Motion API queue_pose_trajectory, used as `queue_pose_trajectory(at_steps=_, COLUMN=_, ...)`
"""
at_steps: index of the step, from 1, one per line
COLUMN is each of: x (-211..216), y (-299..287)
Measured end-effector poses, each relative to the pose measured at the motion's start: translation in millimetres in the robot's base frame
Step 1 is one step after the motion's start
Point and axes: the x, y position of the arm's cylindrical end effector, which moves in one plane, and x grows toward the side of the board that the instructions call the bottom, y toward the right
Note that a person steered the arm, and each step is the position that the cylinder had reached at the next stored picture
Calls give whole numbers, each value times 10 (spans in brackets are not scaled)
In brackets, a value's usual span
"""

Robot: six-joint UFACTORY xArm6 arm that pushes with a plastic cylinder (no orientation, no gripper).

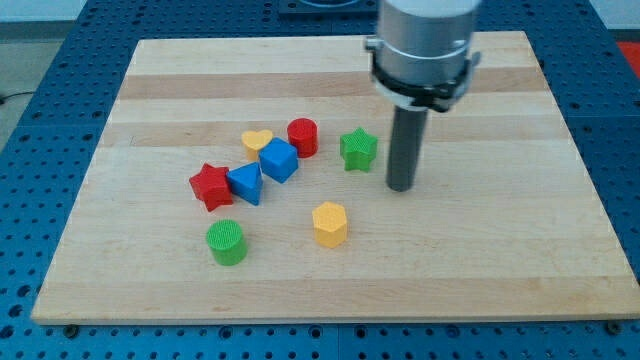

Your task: Move the yellow hexagon vertically below the blue cube

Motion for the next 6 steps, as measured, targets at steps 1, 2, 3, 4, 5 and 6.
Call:
queue_pose_trajectory(at_steps=1, x=481, y=-174)
queue_pose_trajectory(at_steps=2, x=636, y=-768)
queue_pose_trajectory(at_steps=3, x=636, y=-1053)
queue_pose_trajectory(at_steps=4, x=712, y=-1072)
queue_pose_trajectory(at_steps=5, x=1048, y=-1224)
queue_pose_trajectory(at_steps=6, x=1132, y=-2066)
